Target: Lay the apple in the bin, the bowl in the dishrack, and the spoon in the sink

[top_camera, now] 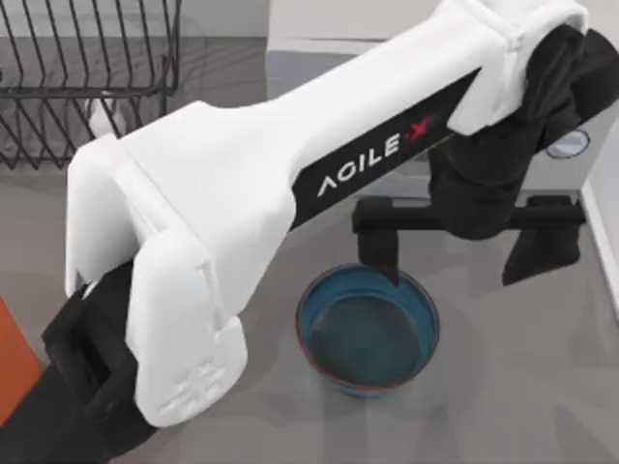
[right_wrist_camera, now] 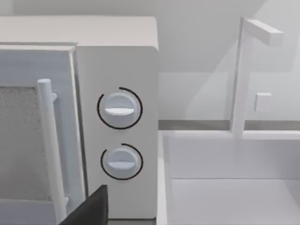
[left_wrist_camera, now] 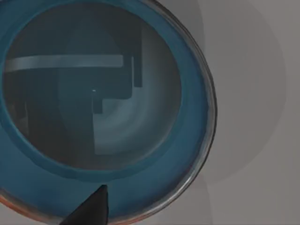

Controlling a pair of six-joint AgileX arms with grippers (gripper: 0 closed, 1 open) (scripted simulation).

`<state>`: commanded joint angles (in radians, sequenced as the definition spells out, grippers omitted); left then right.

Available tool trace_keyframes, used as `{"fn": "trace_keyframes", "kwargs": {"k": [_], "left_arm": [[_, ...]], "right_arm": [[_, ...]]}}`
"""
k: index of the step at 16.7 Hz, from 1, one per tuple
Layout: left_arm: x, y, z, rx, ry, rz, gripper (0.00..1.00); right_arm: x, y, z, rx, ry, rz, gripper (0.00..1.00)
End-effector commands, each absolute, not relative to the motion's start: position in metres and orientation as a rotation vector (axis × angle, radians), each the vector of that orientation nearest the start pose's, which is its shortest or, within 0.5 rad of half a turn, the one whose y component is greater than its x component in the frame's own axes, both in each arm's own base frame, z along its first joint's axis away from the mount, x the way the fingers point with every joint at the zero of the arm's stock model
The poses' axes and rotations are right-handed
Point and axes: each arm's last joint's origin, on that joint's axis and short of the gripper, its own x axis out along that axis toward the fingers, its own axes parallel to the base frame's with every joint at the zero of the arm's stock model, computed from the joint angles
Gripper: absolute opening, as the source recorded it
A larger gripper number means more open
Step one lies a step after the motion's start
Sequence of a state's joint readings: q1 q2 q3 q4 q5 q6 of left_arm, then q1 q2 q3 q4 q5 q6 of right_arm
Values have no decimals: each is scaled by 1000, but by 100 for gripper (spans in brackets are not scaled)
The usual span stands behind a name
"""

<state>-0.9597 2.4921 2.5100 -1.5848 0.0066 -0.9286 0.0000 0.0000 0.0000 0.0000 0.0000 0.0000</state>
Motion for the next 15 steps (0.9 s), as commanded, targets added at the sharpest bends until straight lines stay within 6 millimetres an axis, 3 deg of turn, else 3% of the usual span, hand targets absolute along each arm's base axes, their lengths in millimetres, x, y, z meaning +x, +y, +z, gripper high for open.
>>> {"fn": "trace_keyframes", "kwargs": {"k": [3, 9, 15], "left_arm": [[283, -393, 205, 11, 1566, -21, 100], [281, -391, 137, 16, 1571, -15, 100], [279, -390, 128, 15, 1571, -16, 100]], "right_arm": [[106, -1, 160, 0, 0, 0, 100], [106, -1, 160, 0, 0, 0, 100], [106, -1, 160, 0, 0, 0, 100]]}}
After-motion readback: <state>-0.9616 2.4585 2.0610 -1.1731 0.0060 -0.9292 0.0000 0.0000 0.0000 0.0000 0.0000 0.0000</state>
